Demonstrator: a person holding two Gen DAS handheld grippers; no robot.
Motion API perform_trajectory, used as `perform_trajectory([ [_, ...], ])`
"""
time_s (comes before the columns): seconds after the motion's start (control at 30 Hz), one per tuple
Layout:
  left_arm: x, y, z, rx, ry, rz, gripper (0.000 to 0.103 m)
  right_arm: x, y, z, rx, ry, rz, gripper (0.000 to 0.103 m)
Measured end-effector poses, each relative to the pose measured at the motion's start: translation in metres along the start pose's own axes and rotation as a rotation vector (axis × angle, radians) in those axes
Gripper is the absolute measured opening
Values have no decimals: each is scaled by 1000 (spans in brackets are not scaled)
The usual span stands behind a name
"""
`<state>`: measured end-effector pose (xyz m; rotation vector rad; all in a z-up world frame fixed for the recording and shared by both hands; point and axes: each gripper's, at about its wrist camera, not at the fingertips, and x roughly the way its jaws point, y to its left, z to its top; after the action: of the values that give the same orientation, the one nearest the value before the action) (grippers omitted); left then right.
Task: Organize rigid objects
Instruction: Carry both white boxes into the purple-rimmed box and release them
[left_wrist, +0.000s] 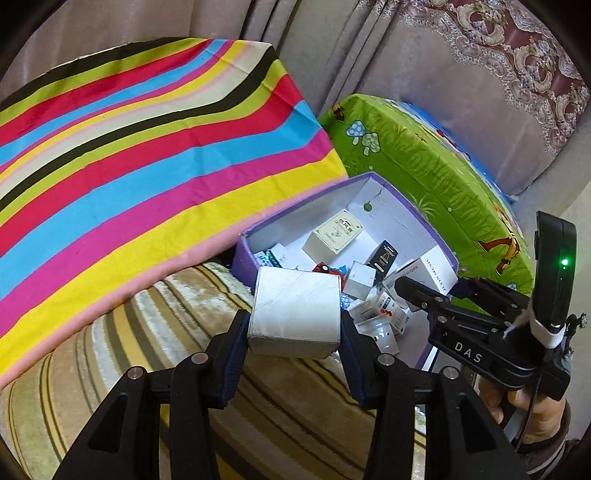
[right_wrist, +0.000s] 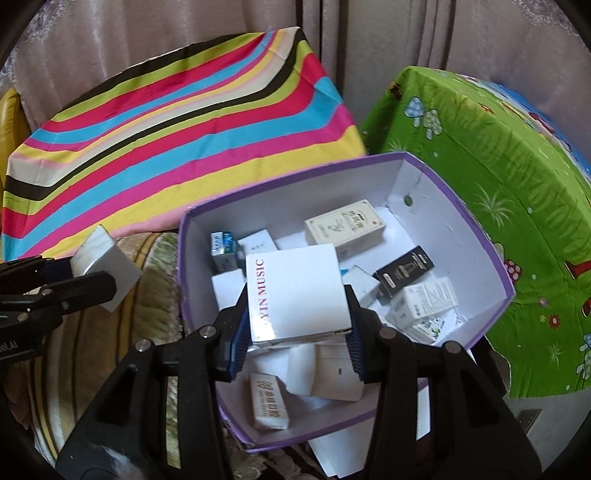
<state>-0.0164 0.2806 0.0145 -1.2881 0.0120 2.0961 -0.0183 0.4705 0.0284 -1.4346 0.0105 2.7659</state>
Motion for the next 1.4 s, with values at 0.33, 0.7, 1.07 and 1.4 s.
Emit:
perform_trajectory([
  [0.33, 17, -16, 5, 2, 41, -76, 47, 0, -25, 2, 38, -4, -66, 49],
  [0.7, 34, -17, 14, -45, 72, -124, 47, 5, -44, 4, 66, 7, -100, 49],
  [1.07, 42, -2, 14, -154, 109, -178, 65, 1, -47, 6, 87, 5, -110, 71],
  [1.4, 9, 4, -10, -182, 51, -239, 80, -33, -30, -2, 55, 2, -133, 79],
])
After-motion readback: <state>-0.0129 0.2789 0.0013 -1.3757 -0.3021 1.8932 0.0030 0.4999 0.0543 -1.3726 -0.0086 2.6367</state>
